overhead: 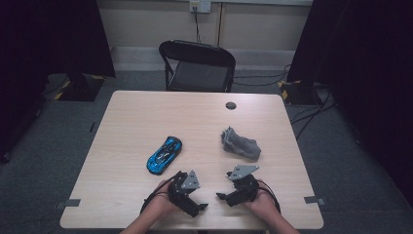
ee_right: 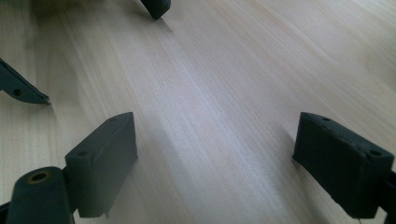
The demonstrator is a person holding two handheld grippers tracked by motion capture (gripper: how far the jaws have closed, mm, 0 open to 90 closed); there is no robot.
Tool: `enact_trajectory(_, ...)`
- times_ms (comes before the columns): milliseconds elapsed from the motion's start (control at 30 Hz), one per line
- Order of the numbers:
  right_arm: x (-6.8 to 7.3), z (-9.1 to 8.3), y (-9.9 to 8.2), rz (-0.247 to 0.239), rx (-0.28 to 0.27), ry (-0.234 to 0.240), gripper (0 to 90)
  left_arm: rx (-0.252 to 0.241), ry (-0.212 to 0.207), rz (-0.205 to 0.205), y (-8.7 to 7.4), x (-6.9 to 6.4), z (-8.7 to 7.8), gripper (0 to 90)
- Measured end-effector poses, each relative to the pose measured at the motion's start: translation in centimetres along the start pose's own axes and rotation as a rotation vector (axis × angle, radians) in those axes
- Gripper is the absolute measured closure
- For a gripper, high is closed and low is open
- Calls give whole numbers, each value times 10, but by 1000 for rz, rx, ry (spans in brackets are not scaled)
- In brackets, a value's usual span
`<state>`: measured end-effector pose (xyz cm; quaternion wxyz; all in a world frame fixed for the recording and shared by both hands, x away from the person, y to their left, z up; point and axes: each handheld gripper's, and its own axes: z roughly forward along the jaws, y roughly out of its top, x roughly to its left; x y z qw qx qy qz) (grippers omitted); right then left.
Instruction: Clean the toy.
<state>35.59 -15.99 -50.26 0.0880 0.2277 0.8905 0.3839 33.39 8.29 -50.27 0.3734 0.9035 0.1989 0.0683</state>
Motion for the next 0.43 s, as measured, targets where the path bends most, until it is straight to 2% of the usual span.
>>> enact_trajectory(433, 1, -1, -1, 12, 0, -9, 124, -2, 18, -19, -1, 0, -1, 0)
